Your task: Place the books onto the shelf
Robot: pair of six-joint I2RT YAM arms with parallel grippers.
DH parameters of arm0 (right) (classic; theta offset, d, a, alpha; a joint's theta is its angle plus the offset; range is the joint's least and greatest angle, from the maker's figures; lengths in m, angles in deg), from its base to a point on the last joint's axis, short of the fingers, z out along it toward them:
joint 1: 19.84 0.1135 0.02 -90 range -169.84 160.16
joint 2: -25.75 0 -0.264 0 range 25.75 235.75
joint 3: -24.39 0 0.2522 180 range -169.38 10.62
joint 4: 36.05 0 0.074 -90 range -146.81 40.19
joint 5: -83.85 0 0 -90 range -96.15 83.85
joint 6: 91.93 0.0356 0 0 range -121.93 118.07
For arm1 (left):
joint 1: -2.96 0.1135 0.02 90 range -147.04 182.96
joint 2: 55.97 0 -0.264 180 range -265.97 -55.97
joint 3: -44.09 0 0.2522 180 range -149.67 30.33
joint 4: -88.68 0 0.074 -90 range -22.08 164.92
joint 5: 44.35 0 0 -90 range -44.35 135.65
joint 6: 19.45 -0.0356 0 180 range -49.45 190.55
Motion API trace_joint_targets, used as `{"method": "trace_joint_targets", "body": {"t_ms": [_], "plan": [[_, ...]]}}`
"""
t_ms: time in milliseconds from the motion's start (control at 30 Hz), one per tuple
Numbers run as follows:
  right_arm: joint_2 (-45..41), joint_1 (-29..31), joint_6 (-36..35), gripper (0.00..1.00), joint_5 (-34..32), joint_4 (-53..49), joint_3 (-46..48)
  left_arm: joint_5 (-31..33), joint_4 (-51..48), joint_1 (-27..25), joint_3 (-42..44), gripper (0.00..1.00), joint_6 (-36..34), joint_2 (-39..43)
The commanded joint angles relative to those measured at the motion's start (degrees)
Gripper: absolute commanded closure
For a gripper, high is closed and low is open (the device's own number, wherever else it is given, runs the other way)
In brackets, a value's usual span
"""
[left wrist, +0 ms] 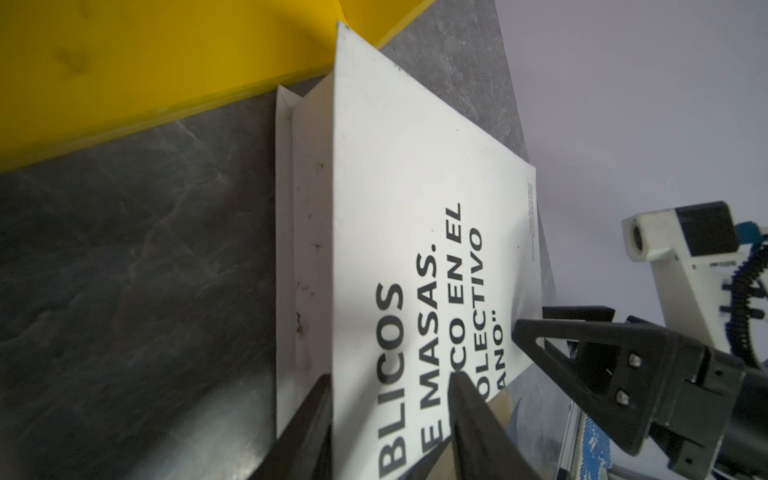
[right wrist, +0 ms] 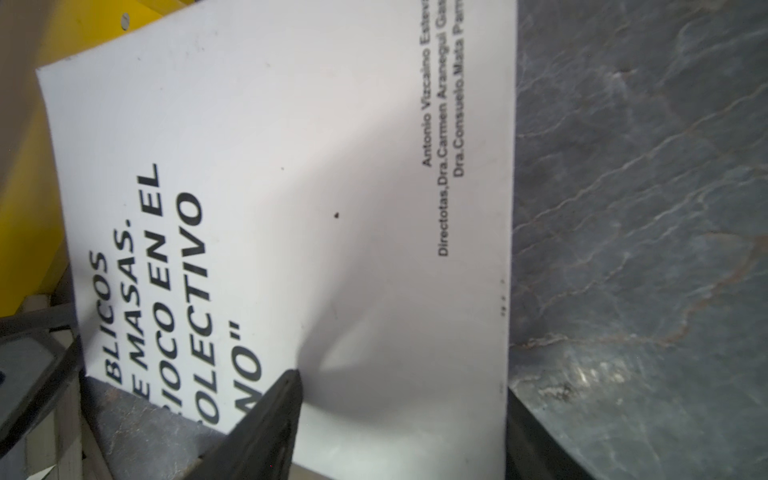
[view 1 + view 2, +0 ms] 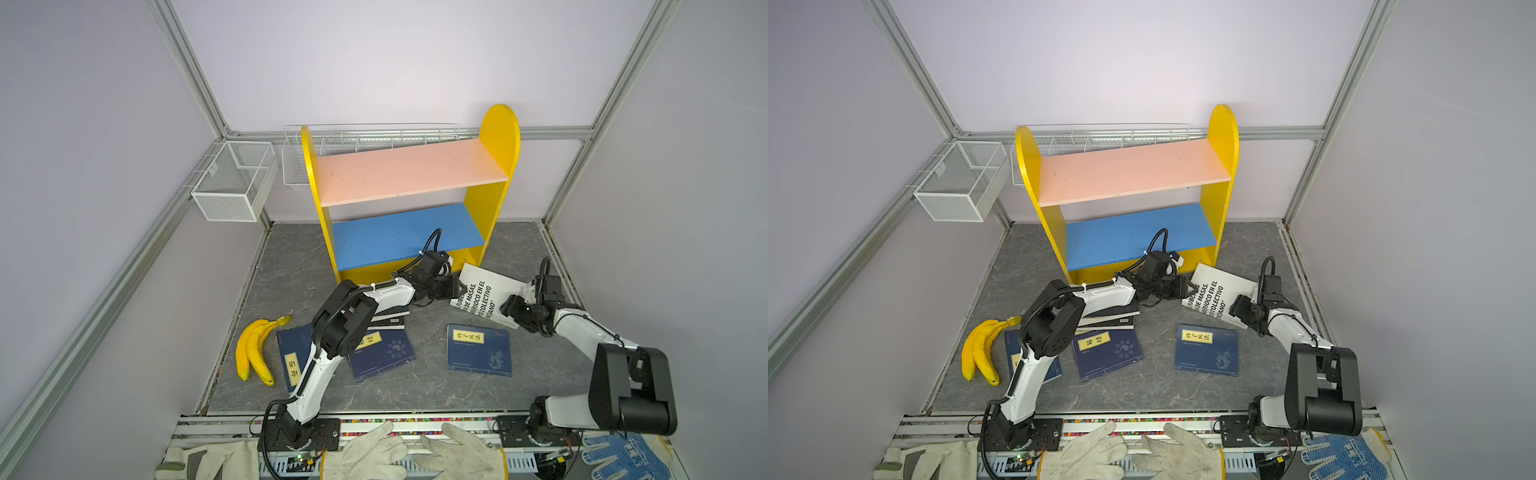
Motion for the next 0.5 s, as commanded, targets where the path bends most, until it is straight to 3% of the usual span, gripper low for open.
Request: {"method": "trace_joint_targets", "body": {"t_ms": [0, 333, 467], "plan": [[2.48, 0.21, -0.11, 0.32, 1.10, 0.18, 0.60, -3.75, 2.89, -1.06, -1.86, 0.67, 0.48, 0.41], [2.31, 0.19, 0.00, 0.31, 4.92, 1.81, 0.61, -3.82, 0.17, -1.17, -2.10, 0.99, -0.21, 1.62], [1.47, 0.16, 0.09, 0.25, 6.06, 1.82, 0.24, -3.64, -1.05, -1.22, -2.09, 1.00, -0.62, 3.41]]}}
